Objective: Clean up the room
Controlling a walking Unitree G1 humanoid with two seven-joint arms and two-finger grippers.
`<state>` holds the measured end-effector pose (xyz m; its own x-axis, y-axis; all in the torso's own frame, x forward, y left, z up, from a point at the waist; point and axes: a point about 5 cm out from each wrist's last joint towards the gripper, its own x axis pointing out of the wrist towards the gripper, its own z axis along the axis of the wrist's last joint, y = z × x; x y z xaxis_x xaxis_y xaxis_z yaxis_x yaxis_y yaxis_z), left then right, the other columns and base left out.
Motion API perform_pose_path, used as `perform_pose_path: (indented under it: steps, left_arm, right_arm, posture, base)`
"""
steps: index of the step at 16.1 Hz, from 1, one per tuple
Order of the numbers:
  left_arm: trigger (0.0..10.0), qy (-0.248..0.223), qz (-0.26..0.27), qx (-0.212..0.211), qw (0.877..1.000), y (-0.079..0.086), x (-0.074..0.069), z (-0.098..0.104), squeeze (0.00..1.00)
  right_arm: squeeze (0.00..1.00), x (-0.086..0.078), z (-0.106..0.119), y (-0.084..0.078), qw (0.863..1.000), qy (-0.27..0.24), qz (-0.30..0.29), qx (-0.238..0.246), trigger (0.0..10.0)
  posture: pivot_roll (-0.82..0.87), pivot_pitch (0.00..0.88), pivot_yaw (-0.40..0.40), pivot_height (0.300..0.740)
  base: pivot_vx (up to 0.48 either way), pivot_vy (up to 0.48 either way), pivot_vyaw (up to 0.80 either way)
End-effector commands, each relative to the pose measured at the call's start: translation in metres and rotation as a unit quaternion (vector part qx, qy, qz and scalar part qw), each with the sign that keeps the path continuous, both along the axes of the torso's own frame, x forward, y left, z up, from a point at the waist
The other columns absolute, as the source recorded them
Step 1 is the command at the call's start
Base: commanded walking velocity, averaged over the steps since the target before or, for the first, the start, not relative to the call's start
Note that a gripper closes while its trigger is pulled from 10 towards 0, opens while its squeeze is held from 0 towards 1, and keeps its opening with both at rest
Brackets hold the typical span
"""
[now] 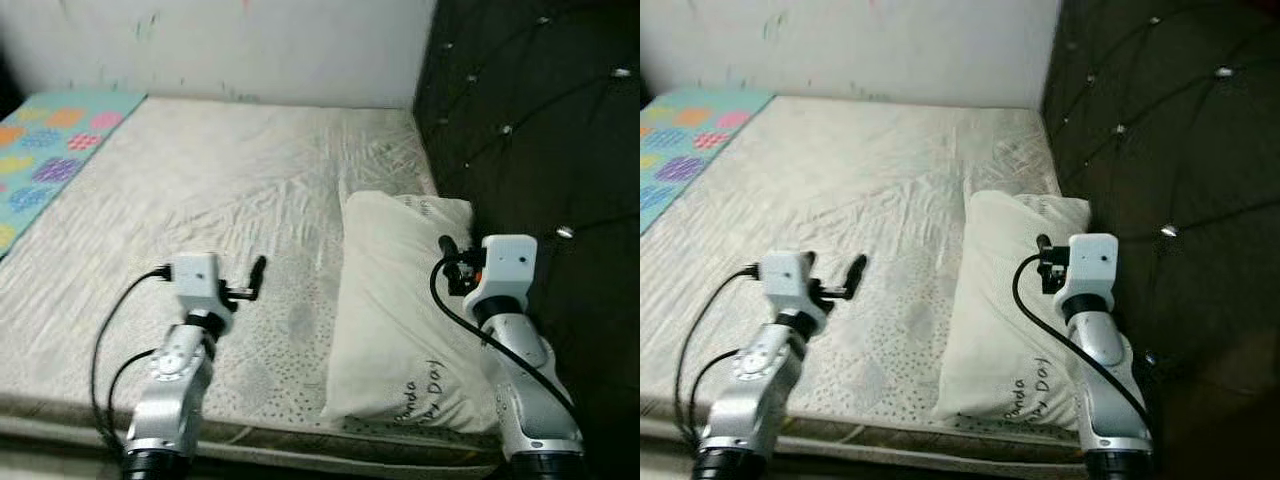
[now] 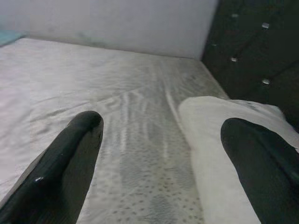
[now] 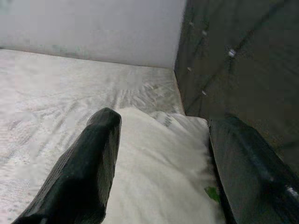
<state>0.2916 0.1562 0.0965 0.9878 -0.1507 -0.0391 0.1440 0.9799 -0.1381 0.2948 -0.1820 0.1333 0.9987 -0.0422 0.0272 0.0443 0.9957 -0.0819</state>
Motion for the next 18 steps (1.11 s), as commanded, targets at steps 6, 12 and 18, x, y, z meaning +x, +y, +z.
perform_pose_path:
  steps: [6, 12, 18]
  left_arm:
    - [10.0, 0.001, 0.012, -0.001, 1.0, 0.01, -0.003, 0.007, 0.0]
    - [10.0, 0.013, 0.009, 0.005, 1.0, 0.009, -0.008, 0.003, 0.0]
    - [10.0, 0.016, 0.016, 0.004, 1.0, 0.011, -0.013, 0.002, 0.0]
  right_arm:
    - [0.0, 0.001, -0.003, 0.008, 1.0, 0.01, 0.008, 0.021, 10.0]
    - [0.0, 0.002, -0.004, 0.003, 1.0, 0.016, 0.003, 0.019, 10.0]
    - [0.0, 0.004, -0.007, 0.007, 0.999, 0.024, 0.018, 0.02, 10.0]
  posture:
    - [-0.17, 0.0, 0.024, 0.74]
    - [-0.16, 0.0, 0.022, 0.74]
    - [-0.14, 0.0, 0.011, 0.74]
  base:
    - [0.0, 0.181, 0.0]
    - [0.0, 0.317, -0.23]
    - [0.0, 0.32, -0.27]
